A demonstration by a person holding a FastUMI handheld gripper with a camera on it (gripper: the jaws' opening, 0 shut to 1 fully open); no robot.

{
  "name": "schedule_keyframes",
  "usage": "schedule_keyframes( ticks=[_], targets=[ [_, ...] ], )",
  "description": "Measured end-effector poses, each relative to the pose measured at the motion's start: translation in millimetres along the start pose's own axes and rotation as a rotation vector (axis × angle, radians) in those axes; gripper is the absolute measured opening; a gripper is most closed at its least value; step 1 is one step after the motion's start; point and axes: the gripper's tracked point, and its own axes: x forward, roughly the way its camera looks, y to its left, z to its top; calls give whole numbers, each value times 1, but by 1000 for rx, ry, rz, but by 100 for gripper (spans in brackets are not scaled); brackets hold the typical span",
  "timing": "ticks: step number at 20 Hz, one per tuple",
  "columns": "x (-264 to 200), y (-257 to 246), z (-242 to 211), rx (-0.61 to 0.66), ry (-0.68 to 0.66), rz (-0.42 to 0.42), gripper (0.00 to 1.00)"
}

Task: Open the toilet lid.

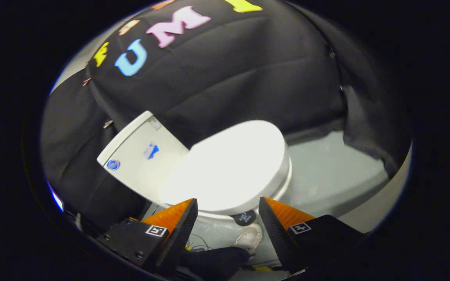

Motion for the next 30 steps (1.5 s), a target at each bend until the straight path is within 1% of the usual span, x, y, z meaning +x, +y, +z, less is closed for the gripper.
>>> schedule_keyframes(
  ticks=[2,3,5,6,9,11,12,13,15,16,17,19,22,24,25,26,27,28,30],
  targets=[
    [17,-14,-22,122,73,-10,97],
    [24,-20,-32,161,92,-5,97],
    [38,-26,-49,208,135,-11,90],
    [45,-28,-56,230,152,-8,89],
    [63,-37,-66,215,165,-28,89],
    [68,-39,-64,161,154,-23,87],
    [74,-35,-71,143,165,-5,73],
    [74,-33,-75,131,192,2,73],
    [78,-33,-75,122,177,4,44],
    [74,-32,-73,111,175,9,43],
    [84,-35,-74,98,160,6,44],
    [73,-33,-70,96,170,12,29],
    [71,-29,-64,53,170,26,29],
    [73,-29,-65,-7,175,22,29],
    [72,-28,-64,-16,176,22,29],
    [72,-35,-60,-17,168,12,22],
    [76,-30,-62,86,151,2,14],
    [72,-28,-60,124,155,-1,7],
    [72,-30,-63,97,151,29,7]
  ],
)
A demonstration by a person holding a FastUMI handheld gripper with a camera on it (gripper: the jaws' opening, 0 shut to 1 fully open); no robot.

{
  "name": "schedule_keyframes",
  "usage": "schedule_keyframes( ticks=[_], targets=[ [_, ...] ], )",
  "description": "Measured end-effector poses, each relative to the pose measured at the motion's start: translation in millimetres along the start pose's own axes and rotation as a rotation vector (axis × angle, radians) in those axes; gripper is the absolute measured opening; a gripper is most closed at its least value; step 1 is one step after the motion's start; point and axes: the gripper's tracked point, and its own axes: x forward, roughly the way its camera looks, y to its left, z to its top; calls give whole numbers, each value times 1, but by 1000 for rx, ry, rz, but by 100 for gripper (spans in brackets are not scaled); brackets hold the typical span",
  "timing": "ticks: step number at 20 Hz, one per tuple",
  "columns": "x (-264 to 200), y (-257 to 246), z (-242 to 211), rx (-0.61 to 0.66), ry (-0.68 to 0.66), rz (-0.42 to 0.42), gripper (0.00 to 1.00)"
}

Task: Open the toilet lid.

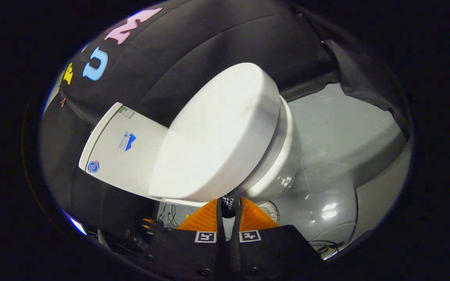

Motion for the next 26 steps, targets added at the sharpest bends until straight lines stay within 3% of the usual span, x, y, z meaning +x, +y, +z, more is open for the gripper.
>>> schedule_keyframes(
  ticks=[5,10,18,26],
  targets=[
    [-18,15,16,-130,-19,10,6],
    [-44,65,39,-245,-79,26,6],
    [-85,192,80,-488,-231,91,6],
    [-80,290,78,-662,-291,173,6]
  ],
)
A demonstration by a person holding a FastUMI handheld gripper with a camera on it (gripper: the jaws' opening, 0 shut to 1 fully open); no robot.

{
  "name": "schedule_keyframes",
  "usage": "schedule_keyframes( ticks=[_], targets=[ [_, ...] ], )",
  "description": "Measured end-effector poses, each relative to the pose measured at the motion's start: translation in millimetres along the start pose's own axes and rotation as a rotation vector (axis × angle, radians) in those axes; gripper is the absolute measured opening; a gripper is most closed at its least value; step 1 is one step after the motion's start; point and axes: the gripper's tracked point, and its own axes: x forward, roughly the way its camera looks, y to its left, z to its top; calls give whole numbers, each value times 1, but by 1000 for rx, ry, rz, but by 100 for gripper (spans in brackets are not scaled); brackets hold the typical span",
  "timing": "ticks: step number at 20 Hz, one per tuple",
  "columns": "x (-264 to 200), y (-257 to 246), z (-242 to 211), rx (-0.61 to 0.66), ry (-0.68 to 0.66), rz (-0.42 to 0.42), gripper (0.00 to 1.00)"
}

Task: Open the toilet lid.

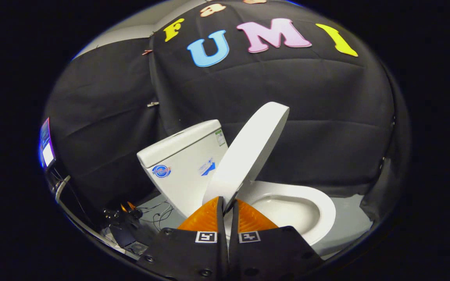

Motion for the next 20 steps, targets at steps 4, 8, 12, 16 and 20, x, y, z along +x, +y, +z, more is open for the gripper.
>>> schedule_keyframes(
  ticks=[4,8,12,16,20],
  targets=[
    [27,48,23,-38,-18,69,6],
    [55,94,37,-113,-29,114,6],
    [77,128,36,-211,-31,136,6],
    [93,149,34,-256,-16,152,6],
    [96,165,26,-296,-4,177,20]
  ],
)
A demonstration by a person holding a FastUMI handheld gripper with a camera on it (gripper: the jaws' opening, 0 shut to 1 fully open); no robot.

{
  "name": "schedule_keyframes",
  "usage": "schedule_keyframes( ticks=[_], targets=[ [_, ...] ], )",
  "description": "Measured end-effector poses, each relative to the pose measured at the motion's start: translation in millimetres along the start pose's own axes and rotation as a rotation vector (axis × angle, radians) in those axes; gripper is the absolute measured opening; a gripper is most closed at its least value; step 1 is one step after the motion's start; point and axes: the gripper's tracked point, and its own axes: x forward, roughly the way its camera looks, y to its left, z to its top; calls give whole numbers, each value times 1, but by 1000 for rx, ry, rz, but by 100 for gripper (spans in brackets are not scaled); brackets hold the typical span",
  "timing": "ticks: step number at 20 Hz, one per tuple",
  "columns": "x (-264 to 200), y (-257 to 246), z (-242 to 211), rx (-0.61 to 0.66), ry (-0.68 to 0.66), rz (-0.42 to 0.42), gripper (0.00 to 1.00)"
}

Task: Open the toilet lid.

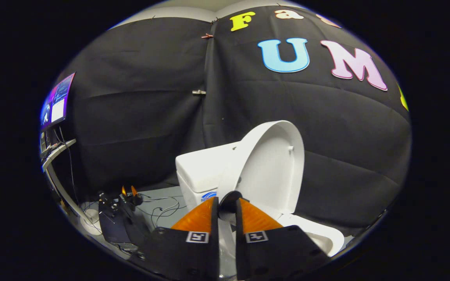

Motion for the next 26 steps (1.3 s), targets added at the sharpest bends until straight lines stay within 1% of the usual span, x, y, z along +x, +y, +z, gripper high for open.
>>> schedule_keyframes(
  ticks=[1,3,6,7,8,9,10,11,14,17,22,26],
  targets=[
    [-1,1,0,-21,-13,2,22],
    [-3,10,-1,-52,-20,30,47],
    [-7,11,4,-94,-44,21,85],
    [-9,10,7,-95,-57,15,90],
    [-13,8,10,-93,-70,10,93],
    [-17,5,14,-88,-81,-1,93],
    [-23,-2,18,-86,-100,-22,95],
    [-32,-13,26,-84,-123,-54,100],
    [-67,-49,44,-63,-207,-152,99],
    [-109,-90,52,-55,-274,-264,98],
    [-189,-169,41,-12,-319,-458,98],
    [-248,-218,18,-29,-332,-589,98]
  ],
)
